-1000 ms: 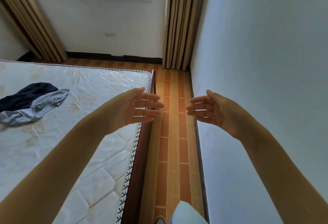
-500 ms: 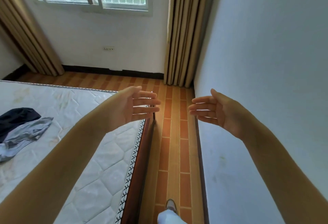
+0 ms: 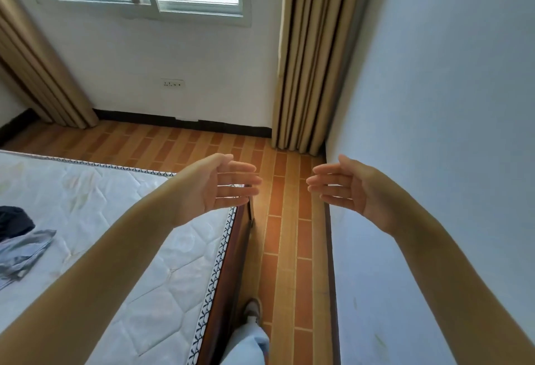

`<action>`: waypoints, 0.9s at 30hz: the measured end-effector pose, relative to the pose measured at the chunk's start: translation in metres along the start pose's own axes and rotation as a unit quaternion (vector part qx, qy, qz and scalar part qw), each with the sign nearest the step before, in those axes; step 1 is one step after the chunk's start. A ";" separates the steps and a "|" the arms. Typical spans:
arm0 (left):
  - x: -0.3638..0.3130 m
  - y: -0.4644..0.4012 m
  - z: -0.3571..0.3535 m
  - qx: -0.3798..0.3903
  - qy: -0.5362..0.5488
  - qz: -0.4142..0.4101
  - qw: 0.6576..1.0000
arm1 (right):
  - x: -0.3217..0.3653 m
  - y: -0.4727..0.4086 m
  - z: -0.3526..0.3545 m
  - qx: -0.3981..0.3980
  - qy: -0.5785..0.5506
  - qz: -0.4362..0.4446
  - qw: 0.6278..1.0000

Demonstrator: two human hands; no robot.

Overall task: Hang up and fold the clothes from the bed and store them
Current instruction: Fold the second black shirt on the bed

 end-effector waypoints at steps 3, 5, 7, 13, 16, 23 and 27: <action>-0.033 -0.052 0.015 0.012 -0.006 0.004 1.000 | 0.002 -0.056 0.013 -0.006 -0.009 -0.008 1.000; -0.059 -0.088 0.029 0.023 0.001 -0.006 1.000 | 0.010 -0.096 0.020 -0.007 -0.005 -0.007 1.000; -0.087 -0.122 0.047 0.026 0.022 -0.009 0.999 | 0.026 -0.137 0.028 -0.029 -0.010 -0.003 1.000; -0.171 -0.196 0.088 0.017 0.056 -0.014 0.998 | 0.077 -0.234 0.033 -0.039 -0.023 0.022 0.999; -0.200 -0.223 0.097 0.039 0.044 -0.009 0.998 | 0.086 -0.271 0.039 -0.035 -0.026 0.011 0.999; -0.238 -0.304 0.148 -0.002 0.026 -0.001 1.000 | 0.100 -0.384 0.063 -0.030 -0.028 -0.005 0.999; -0.270 -0.357 0.163 -0.016 0.044 0.003 0.999 | 0.113 -0.457 0.081 -0.001 -0.023 -0.005 1.000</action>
Point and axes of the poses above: each hand's wrist, its own y-axis away from the middle knuckle, its own z-axis out of the back of the hand, x = y × z, the point moved 9 cm from there along -y, towards the middle knuckle, and after that the axes turned 9 degrees about z, right-handed, at the moved point
